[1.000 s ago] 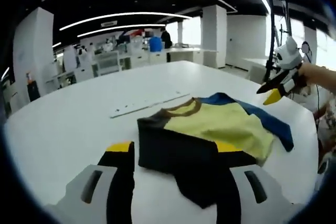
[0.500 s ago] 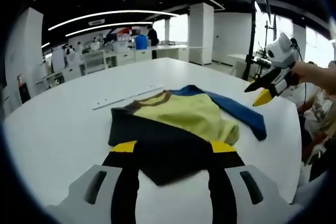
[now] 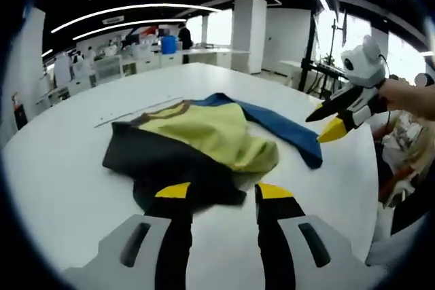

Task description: Fold the garment on the visible template until the final outline fits inside the template.

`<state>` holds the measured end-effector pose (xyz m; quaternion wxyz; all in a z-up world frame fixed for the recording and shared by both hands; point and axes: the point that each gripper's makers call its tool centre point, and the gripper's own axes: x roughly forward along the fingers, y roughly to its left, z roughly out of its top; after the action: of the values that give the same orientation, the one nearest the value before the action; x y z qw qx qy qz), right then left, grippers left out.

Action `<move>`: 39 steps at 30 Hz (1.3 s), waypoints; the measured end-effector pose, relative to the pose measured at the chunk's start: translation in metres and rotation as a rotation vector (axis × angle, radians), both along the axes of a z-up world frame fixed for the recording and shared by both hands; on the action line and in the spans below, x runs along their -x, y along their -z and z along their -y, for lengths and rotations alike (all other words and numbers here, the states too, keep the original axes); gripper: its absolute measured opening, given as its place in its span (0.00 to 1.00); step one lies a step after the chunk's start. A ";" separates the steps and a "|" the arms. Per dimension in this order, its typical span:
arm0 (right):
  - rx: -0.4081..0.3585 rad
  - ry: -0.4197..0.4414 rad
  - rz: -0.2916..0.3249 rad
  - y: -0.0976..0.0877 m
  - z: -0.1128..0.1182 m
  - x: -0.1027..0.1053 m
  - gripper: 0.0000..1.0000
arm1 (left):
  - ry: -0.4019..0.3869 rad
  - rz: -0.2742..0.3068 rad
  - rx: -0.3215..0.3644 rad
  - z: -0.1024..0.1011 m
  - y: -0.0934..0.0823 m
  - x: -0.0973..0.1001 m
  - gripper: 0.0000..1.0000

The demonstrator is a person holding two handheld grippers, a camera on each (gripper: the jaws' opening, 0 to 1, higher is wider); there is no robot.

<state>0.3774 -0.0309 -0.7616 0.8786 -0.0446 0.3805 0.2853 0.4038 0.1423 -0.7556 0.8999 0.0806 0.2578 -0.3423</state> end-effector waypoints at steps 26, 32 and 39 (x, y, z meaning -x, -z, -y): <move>0.141 0.101 0.017 0.035 0.001 0.018 0.22 | 0.002 -0.013 -0.142 0.013 0.041 -0.008 0.21; 0.153 0.131 0.022 0.039 0.002 0.021 0.10 | -0.021 -0.018 -0.142 0.013 0.040 -0.010 0.18; 0.148 0.153 0.018 0.040 0.007 0.019 0.00 | -0.064 -0.020 -0.140 0.008 0.042 -0.015 0.10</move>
<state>0.3586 -0.0375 -0.8016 0.8955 -0.0827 0.3947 0.1883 0.4186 0.1345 -0.7973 0.8999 0.1316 0.2928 -0.2952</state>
